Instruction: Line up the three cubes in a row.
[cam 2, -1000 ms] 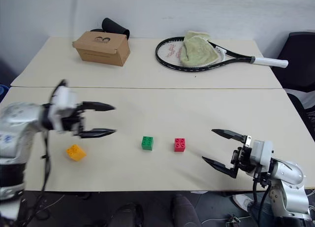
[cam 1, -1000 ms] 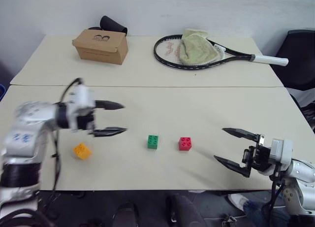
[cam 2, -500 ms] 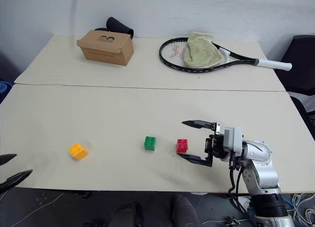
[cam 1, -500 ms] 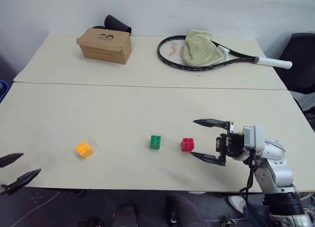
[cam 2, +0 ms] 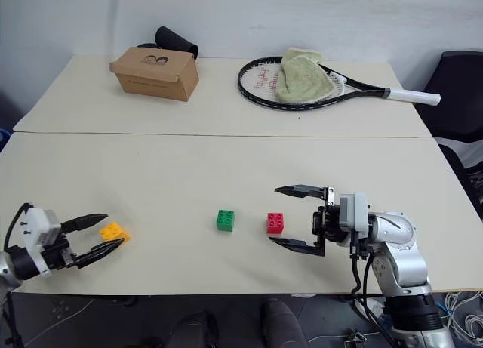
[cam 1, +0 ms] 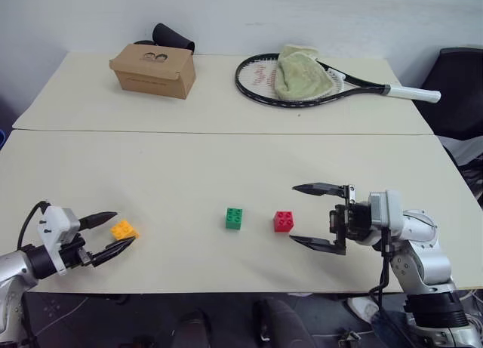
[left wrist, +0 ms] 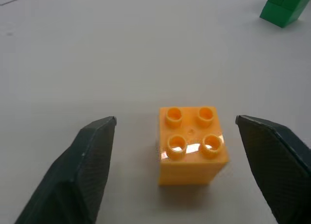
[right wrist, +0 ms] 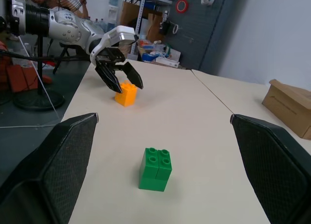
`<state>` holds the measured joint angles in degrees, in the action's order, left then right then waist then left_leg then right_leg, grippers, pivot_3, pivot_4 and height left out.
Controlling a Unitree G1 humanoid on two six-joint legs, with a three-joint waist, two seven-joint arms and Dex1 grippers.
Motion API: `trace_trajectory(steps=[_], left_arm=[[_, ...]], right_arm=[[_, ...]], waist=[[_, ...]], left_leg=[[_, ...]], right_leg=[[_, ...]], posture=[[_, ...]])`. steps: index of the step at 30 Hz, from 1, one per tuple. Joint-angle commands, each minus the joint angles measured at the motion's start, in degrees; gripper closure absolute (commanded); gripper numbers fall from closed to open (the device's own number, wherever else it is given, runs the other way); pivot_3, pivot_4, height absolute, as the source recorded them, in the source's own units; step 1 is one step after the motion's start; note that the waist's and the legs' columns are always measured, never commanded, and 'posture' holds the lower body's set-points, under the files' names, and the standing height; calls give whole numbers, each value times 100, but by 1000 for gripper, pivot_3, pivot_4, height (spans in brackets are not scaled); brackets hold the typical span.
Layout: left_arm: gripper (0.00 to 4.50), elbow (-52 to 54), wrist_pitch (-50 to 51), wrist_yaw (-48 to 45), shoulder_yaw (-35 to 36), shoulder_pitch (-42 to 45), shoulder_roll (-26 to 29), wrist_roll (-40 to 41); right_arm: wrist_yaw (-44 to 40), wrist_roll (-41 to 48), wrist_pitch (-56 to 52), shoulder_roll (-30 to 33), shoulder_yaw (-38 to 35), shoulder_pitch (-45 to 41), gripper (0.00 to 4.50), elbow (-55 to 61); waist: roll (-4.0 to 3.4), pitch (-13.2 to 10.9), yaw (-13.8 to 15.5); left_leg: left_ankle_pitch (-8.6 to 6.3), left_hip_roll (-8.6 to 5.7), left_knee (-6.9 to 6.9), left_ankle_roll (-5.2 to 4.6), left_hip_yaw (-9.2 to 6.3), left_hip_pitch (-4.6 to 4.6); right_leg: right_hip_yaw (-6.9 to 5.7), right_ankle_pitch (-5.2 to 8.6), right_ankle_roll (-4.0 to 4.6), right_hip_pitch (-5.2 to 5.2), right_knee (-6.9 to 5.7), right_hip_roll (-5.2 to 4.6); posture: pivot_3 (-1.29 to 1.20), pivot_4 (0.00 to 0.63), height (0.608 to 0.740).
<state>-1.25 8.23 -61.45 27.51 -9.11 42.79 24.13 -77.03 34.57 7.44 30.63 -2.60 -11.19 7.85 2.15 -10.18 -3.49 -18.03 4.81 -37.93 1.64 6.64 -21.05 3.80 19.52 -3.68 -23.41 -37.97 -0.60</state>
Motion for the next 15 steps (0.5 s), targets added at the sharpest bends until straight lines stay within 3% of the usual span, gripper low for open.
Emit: trace_trajectory(steps=[1,6,11,15], left_arm=[[1471,-156,-180,65,-158,94,11,-115],[2997,-12,-84,-60,-366,228,145,5],[2983,478,-47,-743,-1251,1046,442,-7],[2983,-59,-302,-1321,-2264,2414,293,-346]], right_arm=[[57,45,57,63,-137,76,0,221],[154,19,102,92,-217,238,0,300],[188,37,110,238,-400,371,0,290],[178,32,99,330,-497,485,0,305]], waist=[[-1,0,9],[-1,0,18],[-2,-1,86],[-3,-1,161]], left_leg=[[0,0,0,0,0,0],[0,0,-2,0,-1,0],[1,-5,-5,2,-1,-3],[3,-14,-10,2,17,-1]], right_leg=[[1,0,0,1,1,-2],[3,0,0,1,-1,-3],[1,0,0,2,0,-6],[-23,-4,-7,5,0,0]], posture=[[0,150,740],[0,150,740],[0,150,740],[0,150,740]])
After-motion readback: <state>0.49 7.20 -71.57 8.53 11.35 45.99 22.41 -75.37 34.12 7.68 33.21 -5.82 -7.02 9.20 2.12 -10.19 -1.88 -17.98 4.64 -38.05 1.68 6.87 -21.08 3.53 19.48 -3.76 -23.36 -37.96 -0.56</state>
